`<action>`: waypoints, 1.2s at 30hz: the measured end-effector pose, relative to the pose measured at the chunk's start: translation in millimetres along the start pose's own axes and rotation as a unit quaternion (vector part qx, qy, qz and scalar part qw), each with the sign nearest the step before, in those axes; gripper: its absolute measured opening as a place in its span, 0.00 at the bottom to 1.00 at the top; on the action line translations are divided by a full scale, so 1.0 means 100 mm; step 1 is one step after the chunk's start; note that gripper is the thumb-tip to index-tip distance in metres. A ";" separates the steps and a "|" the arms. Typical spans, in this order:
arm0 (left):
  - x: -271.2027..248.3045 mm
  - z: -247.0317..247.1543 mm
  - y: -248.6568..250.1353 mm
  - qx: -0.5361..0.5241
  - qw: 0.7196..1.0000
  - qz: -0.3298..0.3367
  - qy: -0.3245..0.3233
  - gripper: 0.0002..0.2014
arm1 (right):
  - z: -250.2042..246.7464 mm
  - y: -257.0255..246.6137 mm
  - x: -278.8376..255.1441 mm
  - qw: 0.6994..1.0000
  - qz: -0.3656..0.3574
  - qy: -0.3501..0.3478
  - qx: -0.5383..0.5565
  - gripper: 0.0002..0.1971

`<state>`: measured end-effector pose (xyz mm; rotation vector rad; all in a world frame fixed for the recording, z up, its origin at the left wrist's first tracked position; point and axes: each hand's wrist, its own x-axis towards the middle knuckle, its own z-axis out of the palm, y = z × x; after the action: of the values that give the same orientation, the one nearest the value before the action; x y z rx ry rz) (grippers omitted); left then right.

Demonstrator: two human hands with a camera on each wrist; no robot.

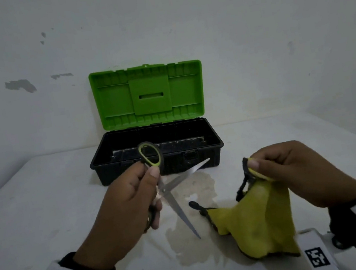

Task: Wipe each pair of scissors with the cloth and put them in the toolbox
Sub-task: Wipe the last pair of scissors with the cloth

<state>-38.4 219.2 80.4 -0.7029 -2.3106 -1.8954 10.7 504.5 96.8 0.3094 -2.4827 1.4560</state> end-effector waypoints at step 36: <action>-0.09 0.70 -0.15 0.070 0.973 0.082 0.203 0.14 | 0.96 -0.16 -0.06 0.992 0.028 0.113 0.058 0.06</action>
<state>-20.9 280.2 47.0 -0.4262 -2.0358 -1.6076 11.4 413.1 62.6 0.0896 -2.2507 1.5662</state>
